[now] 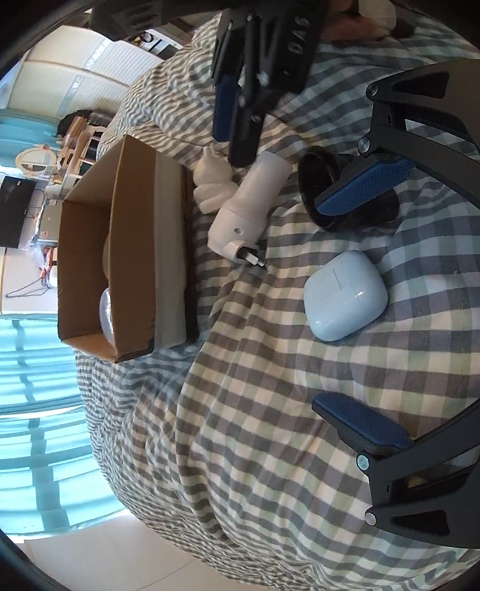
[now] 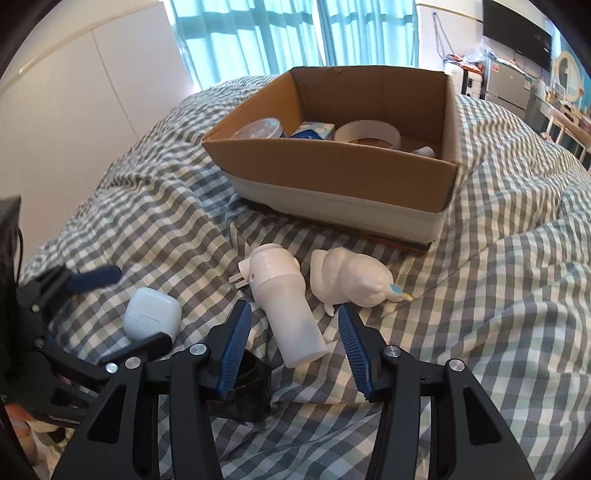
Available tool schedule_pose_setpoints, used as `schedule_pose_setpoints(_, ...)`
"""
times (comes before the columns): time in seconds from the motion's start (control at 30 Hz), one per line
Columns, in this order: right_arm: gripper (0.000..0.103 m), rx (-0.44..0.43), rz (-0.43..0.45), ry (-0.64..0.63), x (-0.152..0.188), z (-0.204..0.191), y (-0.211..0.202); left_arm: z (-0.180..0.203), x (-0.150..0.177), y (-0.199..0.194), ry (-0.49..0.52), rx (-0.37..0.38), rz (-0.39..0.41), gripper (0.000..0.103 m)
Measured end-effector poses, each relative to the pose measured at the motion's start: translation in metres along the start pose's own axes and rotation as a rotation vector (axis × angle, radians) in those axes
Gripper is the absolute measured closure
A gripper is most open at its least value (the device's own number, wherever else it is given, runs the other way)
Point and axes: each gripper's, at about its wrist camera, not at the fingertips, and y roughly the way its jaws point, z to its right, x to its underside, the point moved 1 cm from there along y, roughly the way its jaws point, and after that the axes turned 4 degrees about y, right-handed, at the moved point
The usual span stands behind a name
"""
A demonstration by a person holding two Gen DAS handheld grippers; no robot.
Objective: Organize objects
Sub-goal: 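Grasp the white earbud case with the left tool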
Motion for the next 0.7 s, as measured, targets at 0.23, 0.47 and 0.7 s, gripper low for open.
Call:
schedule_pose_setpoints(0.23, 0.054, -0.018, 0.028, 0.033, 0.005, 0.005, -0.01, 0.004, 0.008, 0.006, 0.063, -0.057, -0.035, 0.021)
schedule_pose_setpoints(0.47, 0.054, -0.038, 0.039, 0.054, 0.011, 0.006, -0.017, 0.016, 0.002, 0.033, 0.172, -0.122, -0.126, 0.017)
schedule_pose_setpoints(0.7, 0.054, -0.054, 0.048, 0.06, 0.02, 0.003, -0.025, 0.009, 0.004, 0.018, 0.136, -0.103, -0.074, 0.046)
